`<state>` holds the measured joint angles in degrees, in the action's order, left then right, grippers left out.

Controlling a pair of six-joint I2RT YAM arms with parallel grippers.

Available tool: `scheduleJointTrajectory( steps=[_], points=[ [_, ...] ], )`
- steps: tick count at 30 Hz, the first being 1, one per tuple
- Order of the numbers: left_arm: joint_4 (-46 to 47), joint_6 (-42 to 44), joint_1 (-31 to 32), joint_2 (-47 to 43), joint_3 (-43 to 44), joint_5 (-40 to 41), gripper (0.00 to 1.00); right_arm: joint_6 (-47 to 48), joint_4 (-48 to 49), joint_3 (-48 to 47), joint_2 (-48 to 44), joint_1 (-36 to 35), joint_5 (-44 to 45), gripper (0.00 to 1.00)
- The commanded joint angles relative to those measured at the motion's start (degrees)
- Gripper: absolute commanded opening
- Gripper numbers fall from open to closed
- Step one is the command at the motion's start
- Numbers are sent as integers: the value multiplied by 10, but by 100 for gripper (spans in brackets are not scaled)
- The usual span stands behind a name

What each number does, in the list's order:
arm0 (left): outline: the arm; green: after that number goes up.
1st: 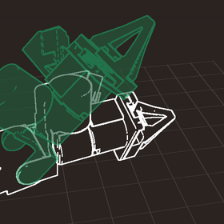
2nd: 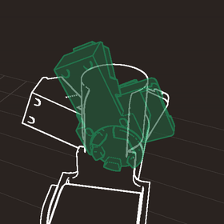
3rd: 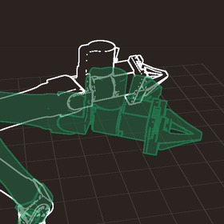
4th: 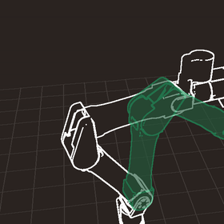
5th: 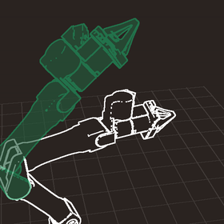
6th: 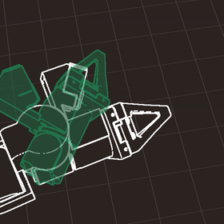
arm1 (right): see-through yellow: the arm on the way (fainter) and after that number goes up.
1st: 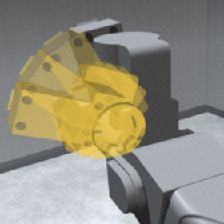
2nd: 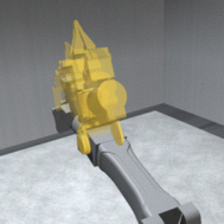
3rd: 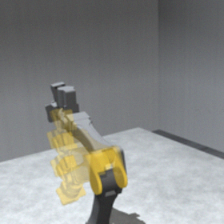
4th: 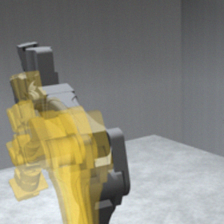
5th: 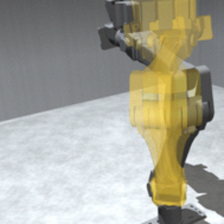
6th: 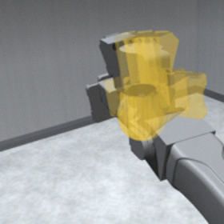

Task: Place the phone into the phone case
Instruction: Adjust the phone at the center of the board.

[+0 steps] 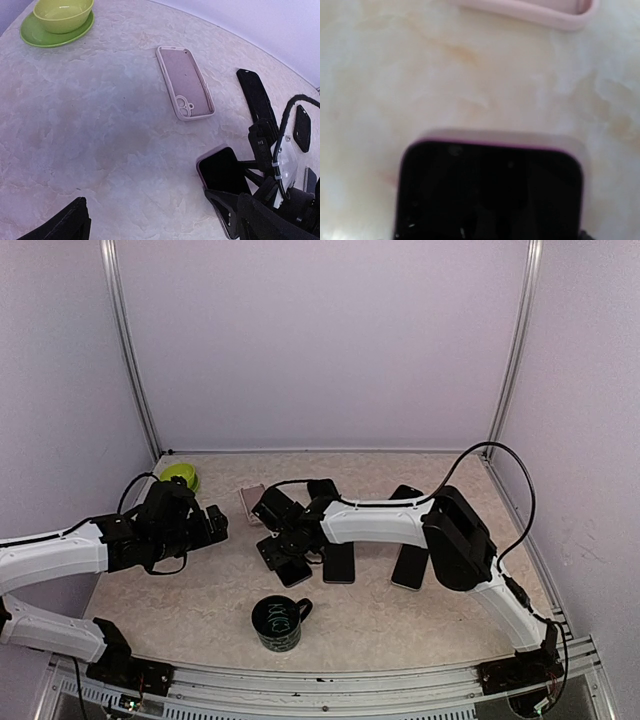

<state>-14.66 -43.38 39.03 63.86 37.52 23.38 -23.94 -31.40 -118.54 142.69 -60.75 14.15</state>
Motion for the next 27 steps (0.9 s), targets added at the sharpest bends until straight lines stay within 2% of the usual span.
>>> scheduleJointTrajectory(
  steps=[1,13,19,22,27],
  points=[
    [1,1,-1,-10,-9,11,99,68,52,52,-59,-19,-2,61],
    [4,15,-5,-14,0,-1,99,155,144,145,-160,-19,-15,60],
    [4,12,-5,-13,3,-1,99,123,53,64,-106,-19,-8,89],
    [3,11,-5,-13,3,-1,99,106,30,27,-77,-19,-17,95],
    [0,11,-5,-15,2,-1,99,82,1,-5,-43,-19,-19,100]
  ],
)
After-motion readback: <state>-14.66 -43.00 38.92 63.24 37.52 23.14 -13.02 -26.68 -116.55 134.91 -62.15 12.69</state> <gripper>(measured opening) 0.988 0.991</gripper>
